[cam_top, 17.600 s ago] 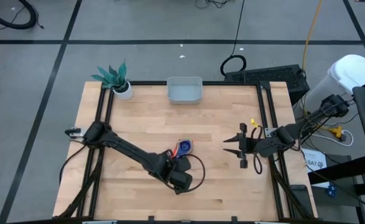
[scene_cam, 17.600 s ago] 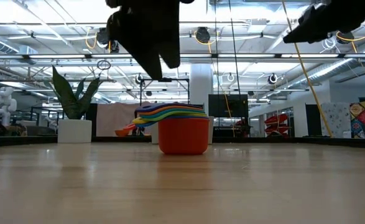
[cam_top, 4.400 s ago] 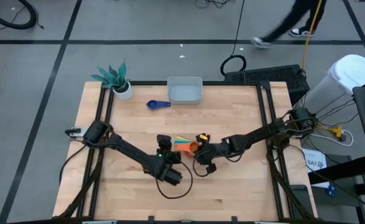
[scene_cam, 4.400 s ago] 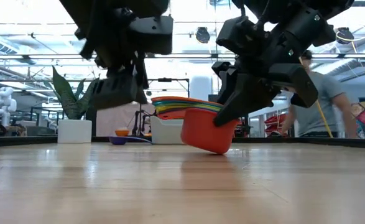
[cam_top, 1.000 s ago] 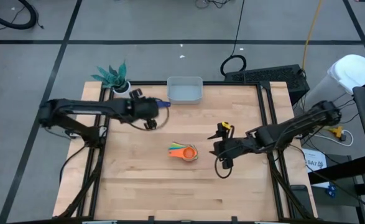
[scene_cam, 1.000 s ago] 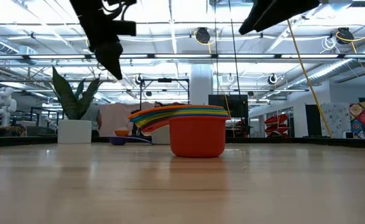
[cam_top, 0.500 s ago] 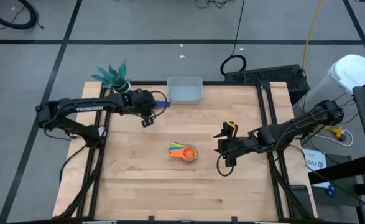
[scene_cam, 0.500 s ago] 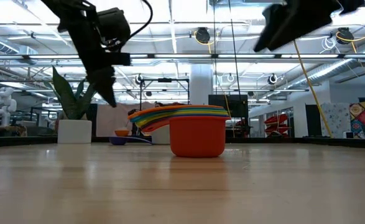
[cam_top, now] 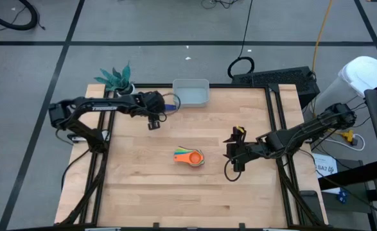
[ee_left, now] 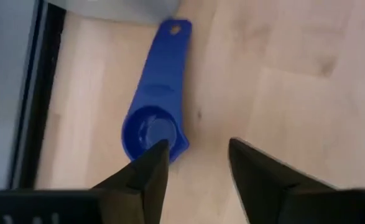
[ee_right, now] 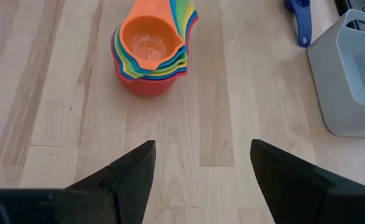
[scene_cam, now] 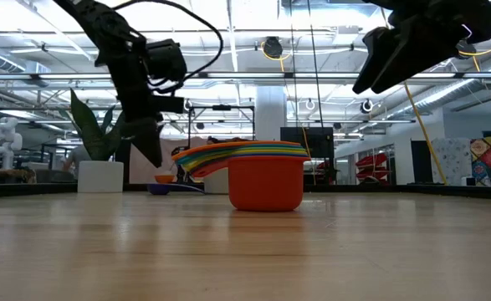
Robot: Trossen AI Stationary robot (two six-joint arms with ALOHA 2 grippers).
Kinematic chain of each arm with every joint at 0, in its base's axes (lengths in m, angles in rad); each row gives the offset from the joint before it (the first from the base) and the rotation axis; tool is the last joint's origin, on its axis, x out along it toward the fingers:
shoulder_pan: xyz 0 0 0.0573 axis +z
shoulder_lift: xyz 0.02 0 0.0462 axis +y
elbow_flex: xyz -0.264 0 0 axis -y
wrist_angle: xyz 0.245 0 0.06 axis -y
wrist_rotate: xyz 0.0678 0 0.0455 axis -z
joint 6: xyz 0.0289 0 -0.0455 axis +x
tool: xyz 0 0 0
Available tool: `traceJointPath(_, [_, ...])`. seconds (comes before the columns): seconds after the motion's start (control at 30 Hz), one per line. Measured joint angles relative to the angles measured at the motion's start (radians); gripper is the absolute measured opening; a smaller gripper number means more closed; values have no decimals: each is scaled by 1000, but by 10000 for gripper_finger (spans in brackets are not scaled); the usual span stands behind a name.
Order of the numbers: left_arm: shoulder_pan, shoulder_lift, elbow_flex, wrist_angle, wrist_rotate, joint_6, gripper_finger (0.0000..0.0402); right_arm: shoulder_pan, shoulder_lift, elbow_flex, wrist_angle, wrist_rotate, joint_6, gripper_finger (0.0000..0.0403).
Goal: Nest measuring cups in basket
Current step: Stack the dark blue measuring cup on top of the orange measuring cup
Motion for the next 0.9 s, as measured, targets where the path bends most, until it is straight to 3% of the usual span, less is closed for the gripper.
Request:
traceJointPath(0.17, [-1,29,0,0,-3,60,185,0,0,-13,-2,1,9,256])
traceJointPath(0.4, [47,33,0,19,13,90,172,0,0,-14,18,3,9,256])
traceJointPath(0.9, [132,66,0,-16,138,173,159,0,1,-14,55,3,3,256])
